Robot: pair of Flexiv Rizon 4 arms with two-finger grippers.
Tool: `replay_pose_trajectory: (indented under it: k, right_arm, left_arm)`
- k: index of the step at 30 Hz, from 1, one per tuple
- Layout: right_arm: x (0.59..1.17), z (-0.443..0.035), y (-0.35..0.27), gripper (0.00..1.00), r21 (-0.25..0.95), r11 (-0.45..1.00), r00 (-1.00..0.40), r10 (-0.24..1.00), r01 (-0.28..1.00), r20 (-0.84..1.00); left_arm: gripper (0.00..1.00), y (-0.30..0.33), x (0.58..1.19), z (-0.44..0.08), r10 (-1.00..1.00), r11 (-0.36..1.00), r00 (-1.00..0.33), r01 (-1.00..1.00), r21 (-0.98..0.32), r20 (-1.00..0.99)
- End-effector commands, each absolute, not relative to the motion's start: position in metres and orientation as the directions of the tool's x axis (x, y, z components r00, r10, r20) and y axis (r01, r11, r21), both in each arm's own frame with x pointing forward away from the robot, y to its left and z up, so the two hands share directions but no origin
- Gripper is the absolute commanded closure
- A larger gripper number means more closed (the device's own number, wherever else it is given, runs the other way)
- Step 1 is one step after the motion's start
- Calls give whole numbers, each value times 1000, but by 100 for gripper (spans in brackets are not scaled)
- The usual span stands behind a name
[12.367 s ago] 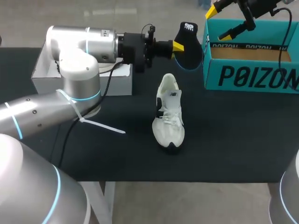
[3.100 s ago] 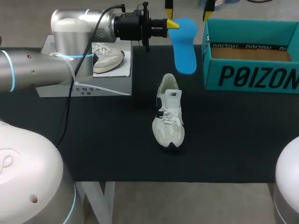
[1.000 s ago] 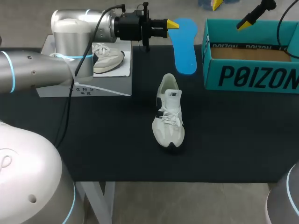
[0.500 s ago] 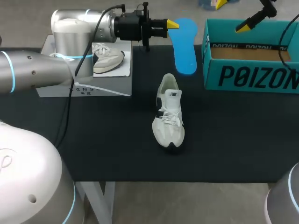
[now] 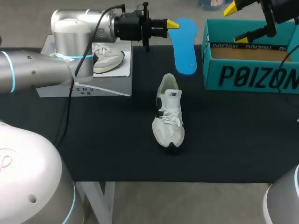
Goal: Take the shoe out of the shoebox, open the shoe tongue, remove and reinsert the insole, then place the shoe into the shoebox
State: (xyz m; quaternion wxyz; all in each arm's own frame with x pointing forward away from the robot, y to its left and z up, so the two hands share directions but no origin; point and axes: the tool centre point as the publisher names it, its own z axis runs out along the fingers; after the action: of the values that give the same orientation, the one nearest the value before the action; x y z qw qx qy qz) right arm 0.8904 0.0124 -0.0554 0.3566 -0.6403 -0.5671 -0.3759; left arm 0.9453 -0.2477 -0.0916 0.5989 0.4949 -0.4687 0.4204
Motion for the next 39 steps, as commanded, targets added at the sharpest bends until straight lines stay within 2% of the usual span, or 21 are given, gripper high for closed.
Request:
replay_pose_trajectory:
  k: [1,6,25,27,39]
  right_arm:
    - [882,-66,6,0,0,-167,31,184,986,982]
    - [892,-68,8,0,1,-184,24,134,983,991]
    - [898,-68,11,0,6,-180,20,142,984,990]
    - [899,-75,14,0,14,-173,0,79,985,997]
    - [914,-78,21,0,66,-167,-53,78,984,996]
  left_arm:
    - [100,-248,945,-92,38,156,207,-967,199,978]
    - [100,-248,945,-92,38,156,207,-967,199,978]
    - [100,-248,945,-92,38,156,207,-967,199,978]
    - [100,-248,945,-92,38,156,207,-967,199,978]
    - [100,-248,945,-92,38,156,207,-967,199,978]
